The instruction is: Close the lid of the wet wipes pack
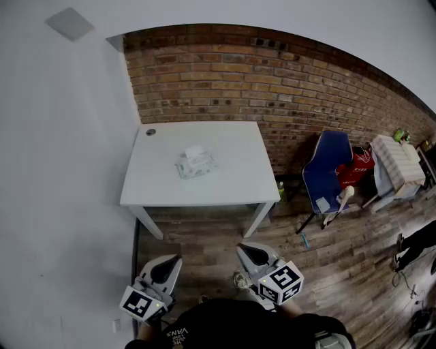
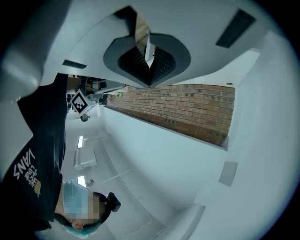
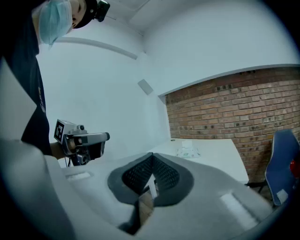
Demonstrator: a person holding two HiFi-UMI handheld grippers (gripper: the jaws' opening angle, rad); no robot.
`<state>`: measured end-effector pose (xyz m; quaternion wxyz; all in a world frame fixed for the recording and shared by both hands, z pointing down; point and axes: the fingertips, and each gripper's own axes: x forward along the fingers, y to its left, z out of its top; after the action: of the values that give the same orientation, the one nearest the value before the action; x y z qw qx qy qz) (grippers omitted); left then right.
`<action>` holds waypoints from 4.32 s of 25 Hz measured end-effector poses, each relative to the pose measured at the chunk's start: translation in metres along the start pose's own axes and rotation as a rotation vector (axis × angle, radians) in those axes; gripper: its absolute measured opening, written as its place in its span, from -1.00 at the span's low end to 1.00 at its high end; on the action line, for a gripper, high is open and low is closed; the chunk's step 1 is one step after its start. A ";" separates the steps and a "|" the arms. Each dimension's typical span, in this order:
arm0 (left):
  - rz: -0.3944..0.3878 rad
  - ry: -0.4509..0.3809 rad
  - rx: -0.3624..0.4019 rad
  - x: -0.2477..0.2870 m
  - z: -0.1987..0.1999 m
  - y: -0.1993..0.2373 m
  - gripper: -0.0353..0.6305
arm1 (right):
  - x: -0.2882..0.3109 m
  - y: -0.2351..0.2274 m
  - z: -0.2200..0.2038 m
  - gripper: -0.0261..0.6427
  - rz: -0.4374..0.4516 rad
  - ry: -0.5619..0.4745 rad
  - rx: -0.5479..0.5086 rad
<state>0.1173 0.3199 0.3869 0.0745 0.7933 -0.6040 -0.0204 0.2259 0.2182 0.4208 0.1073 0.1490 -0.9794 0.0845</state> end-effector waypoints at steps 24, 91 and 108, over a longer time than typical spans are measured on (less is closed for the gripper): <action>-0.016 0.009 -0.050 0.026 0.000 0.045 -0.90 | 0.041 -0.030 0.020 -0.93 -0.057 -0.030 0.022; -0.298 0.058 0.001 0.212 0.028 0.374 -0.90 | 0.315 -0.165 0.088 -0.93 -0.398 -0.105 0.129; -0.352 0.033 0.058 0.221 0.022 0.410 -0.90 | 0.330 -0.156 0.076 -0.93 -0.504 -0.117 0.153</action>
<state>-0.2172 -0.0012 0.4363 0.0567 0.8888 -0.4548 -0.0024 -0.0477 -0.0336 0.4458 0.0567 0.4006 -0.9066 0.1199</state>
